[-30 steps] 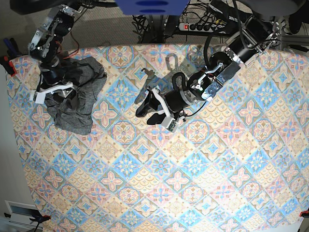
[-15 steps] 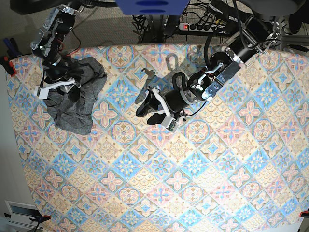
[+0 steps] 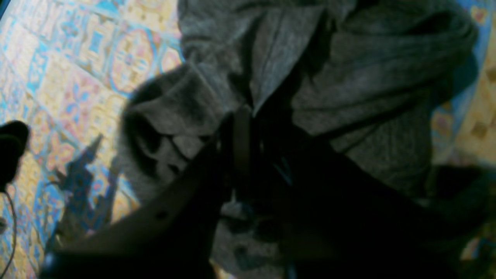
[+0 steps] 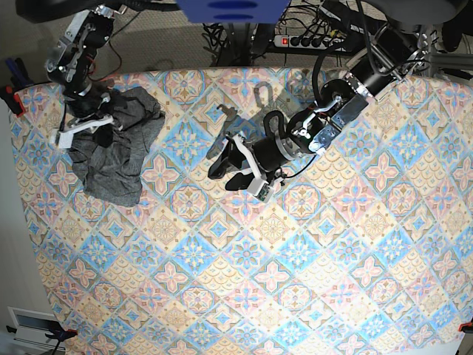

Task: Layout the t-shirt on the table in an organized manner, then fold the t-shirt properly
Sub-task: 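Grasp the grey shirt edge with the right gripper and tuck it under, then pull the grey shirt toward the table corner with the right gripper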

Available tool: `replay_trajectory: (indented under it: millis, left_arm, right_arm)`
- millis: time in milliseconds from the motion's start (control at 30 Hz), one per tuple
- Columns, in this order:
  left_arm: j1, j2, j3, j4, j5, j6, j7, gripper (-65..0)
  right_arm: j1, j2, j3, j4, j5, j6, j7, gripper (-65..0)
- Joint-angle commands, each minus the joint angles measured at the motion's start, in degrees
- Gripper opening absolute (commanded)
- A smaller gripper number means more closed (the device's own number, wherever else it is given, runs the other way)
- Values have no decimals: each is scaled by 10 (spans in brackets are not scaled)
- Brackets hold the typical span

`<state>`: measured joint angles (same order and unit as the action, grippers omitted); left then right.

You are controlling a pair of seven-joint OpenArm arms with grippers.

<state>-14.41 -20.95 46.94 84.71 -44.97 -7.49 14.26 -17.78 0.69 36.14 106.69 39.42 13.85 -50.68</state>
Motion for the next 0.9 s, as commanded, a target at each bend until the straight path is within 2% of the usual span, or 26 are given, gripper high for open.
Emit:
replay_trajectory:
  millis: [0,133,367,567,767,867]
  left_arm:
    - [-10,0,-4,11,-3,-6,-15,-351]
    - [-10,0,-4,11,-3,-6,-15,-351]
    - [-10,0,-4,11,-3,-6,-15,-351]
    - [-10,1,-4,11,-3,-6,-15,-351]
    - [-10,1,-4,11,-5,-6,-15,-351]
    - [-3,1,-4,11,-4,-6,-15,-351]
  right_arm:
    - [-7,6,18,27,7,3,13,-650]
    - [-20,6,72,68,7,2,13,-650]
    - [-41,4,161,68,8,2,14,-650]
    - [-52,4,168,40,8,2,-4,-650]
    - [-50,5,161,-126,7,2,-23,-648]
    - [-50,8,132,-182,7,2,-55,-592]
